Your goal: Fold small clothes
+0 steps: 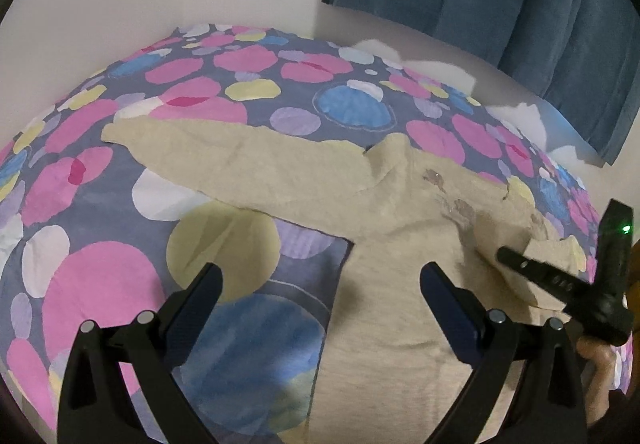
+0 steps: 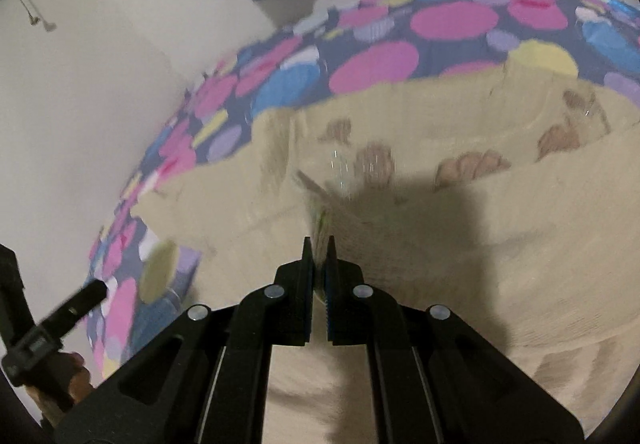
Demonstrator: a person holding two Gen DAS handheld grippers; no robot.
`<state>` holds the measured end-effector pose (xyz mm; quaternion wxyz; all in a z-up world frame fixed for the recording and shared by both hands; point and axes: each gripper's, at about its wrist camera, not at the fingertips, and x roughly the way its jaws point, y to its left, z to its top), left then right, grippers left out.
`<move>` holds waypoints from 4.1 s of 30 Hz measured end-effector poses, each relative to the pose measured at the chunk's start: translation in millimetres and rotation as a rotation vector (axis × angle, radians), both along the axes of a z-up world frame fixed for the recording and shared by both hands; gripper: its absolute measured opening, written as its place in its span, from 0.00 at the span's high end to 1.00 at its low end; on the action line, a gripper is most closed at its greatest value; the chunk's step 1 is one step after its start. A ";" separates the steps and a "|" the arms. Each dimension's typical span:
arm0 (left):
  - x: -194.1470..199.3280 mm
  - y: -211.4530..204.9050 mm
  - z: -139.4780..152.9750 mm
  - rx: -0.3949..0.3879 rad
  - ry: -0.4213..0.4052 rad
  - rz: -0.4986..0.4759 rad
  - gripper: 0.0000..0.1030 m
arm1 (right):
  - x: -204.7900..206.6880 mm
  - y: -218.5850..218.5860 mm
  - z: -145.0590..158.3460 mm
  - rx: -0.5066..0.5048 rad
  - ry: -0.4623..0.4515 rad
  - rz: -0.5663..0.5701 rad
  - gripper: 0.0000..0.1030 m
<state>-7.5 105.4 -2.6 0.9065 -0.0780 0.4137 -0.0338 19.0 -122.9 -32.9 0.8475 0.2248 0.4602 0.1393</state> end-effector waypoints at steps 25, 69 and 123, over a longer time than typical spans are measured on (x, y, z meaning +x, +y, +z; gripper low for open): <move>3.0 -3.3 -15.5 -0.001 0.041 0.010 0.04 | -2.7 28.7 -21.9 0.004 0.080 0.126 0.79; 10.1 -4.9 -31.0 0.013 0.065 0.007 0.04 | -39.4 -321.7 -50.9 0.302 0.082 -0.404 0.77; 157.3 275.6 -85.9 -0.479 -0.013 0.245 0.04 | -89.1 -221.3 -32.5 0.287 -0.090 -0.180 0.06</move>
